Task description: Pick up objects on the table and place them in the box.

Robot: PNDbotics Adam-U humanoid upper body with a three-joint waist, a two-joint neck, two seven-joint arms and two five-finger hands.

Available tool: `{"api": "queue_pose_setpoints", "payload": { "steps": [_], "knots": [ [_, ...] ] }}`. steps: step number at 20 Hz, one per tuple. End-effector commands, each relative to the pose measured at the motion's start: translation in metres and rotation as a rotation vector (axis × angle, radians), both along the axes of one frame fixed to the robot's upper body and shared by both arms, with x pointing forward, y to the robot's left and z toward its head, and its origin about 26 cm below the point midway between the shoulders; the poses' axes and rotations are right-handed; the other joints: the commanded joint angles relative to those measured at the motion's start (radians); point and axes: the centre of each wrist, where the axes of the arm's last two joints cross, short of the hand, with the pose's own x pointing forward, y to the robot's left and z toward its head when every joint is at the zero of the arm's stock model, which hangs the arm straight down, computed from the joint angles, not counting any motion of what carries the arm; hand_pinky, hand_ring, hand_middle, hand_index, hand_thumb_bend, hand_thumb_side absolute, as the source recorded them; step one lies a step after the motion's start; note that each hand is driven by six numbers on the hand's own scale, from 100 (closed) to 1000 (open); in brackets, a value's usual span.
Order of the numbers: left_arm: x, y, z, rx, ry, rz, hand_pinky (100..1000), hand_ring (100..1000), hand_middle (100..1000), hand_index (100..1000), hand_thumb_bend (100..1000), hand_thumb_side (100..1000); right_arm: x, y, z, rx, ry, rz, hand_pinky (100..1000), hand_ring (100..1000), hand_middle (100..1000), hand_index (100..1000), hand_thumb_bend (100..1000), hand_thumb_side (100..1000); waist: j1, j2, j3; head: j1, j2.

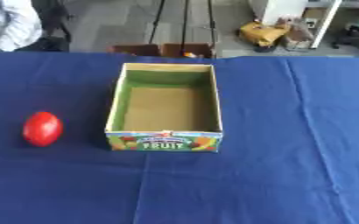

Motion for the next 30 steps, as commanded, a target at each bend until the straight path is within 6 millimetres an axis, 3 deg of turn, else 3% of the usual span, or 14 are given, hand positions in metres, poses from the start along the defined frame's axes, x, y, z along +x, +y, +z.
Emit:
{"api": "queue_pose_setpoints", "payload": {
  "steps": [1,11,19,30],
  "knots": [
    [0.007,0.007,0.018,0.191,0.011,0.139,562,740,803,984,100,740,-0.002,-0.001,0.008,-0.002,-0.1,0.014,634,736,575,759,100,794,0.004,-0.018,-0.003,0.008,-0.003],
    [0.058,0.063,0.013,0.614,0.241,0.304,617,793,848,1000,100,724,-0.002,0.0,0.007,-0.015,-0.082,0.03,634,737,572,760,100,795,0.013,-0.027,-0.012,0.009,0.012],
    [0.08,0.091,0.01,0.918,0.391,0.322,681,856,931,1000,100,783,-0.002,0.001,0.006,-0.025,-0.078,0.047,634,735,571,759,100,799,0.013,-0.028,-0.027,0.022,0.004],
    [0.1,0.12,-0.003,1.093,0.592,0.407,730,867,927,1000,100,1000,-0.002,0.002,0.005,-0.032,-0.073,0.059,634,735,568,758,100,799,0.015,-0.028,-0.036,0.031,-0.001]
  ]
}}
